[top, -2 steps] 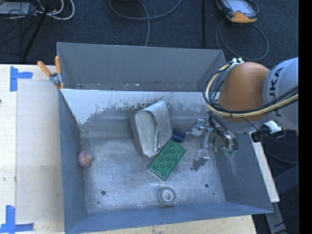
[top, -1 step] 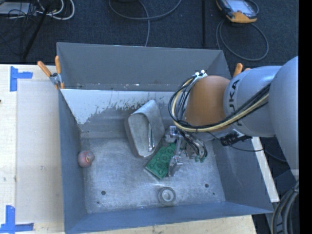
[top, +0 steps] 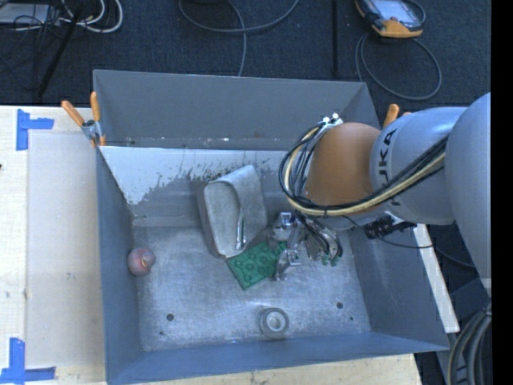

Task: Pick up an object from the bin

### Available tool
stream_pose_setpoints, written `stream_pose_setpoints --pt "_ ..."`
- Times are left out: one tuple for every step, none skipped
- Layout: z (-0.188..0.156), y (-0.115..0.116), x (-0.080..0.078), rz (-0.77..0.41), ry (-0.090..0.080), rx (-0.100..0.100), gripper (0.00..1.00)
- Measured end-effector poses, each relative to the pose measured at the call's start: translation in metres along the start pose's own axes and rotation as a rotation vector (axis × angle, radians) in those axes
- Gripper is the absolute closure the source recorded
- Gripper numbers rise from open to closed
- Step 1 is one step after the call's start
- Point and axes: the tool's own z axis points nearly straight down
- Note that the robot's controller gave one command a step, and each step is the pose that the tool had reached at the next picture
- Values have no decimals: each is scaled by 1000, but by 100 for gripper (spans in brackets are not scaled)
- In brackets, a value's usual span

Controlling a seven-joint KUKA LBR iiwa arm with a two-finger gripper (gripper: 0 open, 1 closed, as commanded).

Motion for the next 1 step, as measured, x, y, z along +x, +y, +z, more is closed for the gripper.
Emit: stream_pose_setpoints --pt "-201 -7 -8 -182 -3 -2 100"
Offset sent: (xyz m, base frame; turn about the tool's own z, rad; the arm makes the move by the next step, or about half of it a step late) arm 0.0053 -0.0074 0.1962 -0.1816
